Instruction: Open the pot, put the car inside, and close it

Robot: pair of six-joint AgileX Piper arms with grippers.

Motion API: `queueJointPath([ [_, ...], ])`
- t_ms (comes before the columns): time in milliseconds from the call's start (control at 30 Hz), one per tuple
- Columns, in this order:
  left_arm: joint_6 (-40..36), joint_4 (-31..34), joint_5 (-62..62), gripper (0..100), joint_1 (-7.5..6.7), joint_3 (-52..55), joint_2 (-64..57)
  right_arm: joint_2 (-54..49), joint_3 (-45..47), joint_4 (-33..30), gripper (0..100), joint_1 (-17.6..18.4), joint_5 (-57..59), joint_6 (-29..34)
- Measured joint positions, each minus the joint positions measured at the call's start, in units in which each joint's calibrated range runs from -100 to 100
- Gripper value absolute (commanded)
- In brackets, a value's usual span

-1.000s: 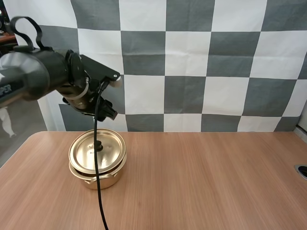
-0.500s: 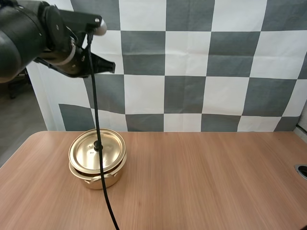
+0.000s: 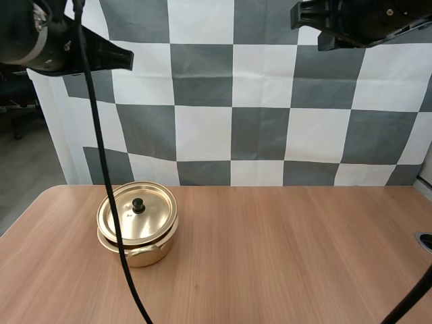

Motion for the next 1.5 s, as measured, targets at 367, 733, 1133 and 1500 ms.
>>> queueJointPath([
  [367, -6.2, -1.4, 11.8, 0, 0.00, 3.9, -11.7, -2.6, 0.0, -0.3, 0, 0.0, 0.0, 0.0],
  [733, -6.2, 1.0, -7.9, 0, 0.00, 24.8, -18.9, -2.6, 0.0, 1.0, 0, 0.0, 0.0, 0.0],
  [1133, -6.3, 1.5, -37.5, 0, 0.00, 47.5, -18.9, -4.9, 0.0, 1.5, 0, 0.0, 0.0, -0.1],
  [1500, -6.3, 1.5, -39.2, 0, 0.00, 58.9, -18.9, -6.1, 0.0, 2.6, 0, 0.0, 0.0, -1.2],
])
